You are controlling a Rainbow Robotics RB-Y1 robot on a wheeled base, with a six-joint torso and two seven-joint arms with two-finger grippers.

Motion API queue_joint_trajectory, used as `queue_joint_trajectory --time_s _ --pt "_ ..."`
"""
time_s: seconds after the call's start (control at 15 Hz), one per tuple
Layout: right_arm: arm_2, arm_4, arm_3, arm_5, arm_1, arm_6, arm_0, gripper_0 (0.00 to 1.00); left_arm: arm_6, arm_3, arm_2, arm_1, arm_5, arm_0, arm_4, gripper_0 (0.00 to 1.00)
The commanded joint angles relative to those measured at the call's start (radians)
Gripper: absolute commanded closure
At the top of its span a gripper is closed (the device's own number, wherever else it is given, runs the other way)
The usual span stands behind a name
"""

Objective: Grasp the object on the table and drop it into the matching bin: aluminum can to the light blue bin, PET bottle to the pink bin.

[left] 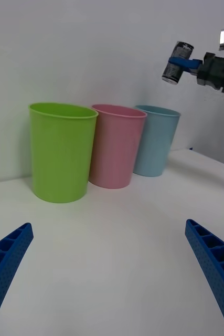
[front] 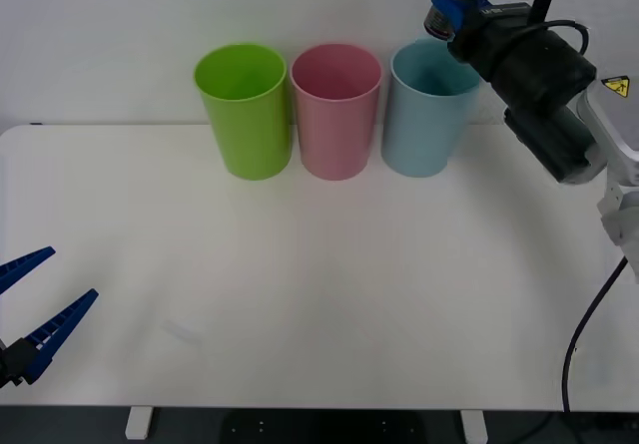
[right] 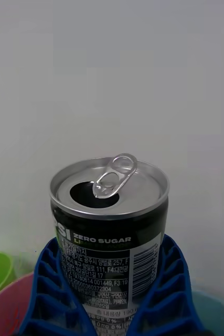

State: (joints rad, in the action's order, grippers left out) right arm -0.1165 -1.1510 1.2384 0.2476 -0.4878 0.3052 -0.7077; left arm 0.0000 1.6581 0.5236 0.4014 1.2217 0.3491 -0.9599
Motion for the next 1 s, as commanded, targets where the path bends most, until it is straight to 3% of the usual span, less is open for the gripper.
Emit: queue_joint_trajectory --time_s 0.07,0.33,0.6,0.73,0.8,0.87,0.93,1.0 --pt "0.000 -0.006 -0.103 -0.036 0.017 -0.021 -0.064 1.00 0.000 0.000 0.000 0.000 0.000 0.000 0.000 0.00" --pt "-0.002 -0.029 -0.211 -0.083 0.051 -0.064 -0.125 1.00 0.000 0.000 0.000 0.000 0.000 0.000 0.000 0.00" --pt "-0.003 -0.039 -0.218 -0.087 0.057 -0.089 -0.127 1.00 0.000 0.000 0.000 0.000 0.000 0.000 0.000 0.00" --pt "-0.005 -0.039 -0.218 -0.087 0.057 -0.100 -0.127 0.94 0.000 0.000 0.000 0.000 0.000 0.000 0.000 0.00" --pt "-0.005 -0.041 -0.218 -0.087 0.057 -0.109 -0.127 0.59 0.000 0.000 0.000 0.000 0.000 0.000 0.000 0.00" --pt "-0.003 -0.045 -0.218 -0.087 0.057 -0.118 -0.125 0.15 0.000 0.000 0.000 0.000 0.000 0.000 0.000 0.00" --pt "-0.005 -0.049 -0.218 -0.087 0.057 -0.126 -0.125 0.00 0.000 0.000 0.000 0.000 0.000 0.000 0.000 0.00" --pt "-0.003 -0.049 -0.218 -0.088 0.057 -0.132 -0.125 0.00 0.000 0.000 0.000 0.000 0.000 0.000 0.000 0.00"
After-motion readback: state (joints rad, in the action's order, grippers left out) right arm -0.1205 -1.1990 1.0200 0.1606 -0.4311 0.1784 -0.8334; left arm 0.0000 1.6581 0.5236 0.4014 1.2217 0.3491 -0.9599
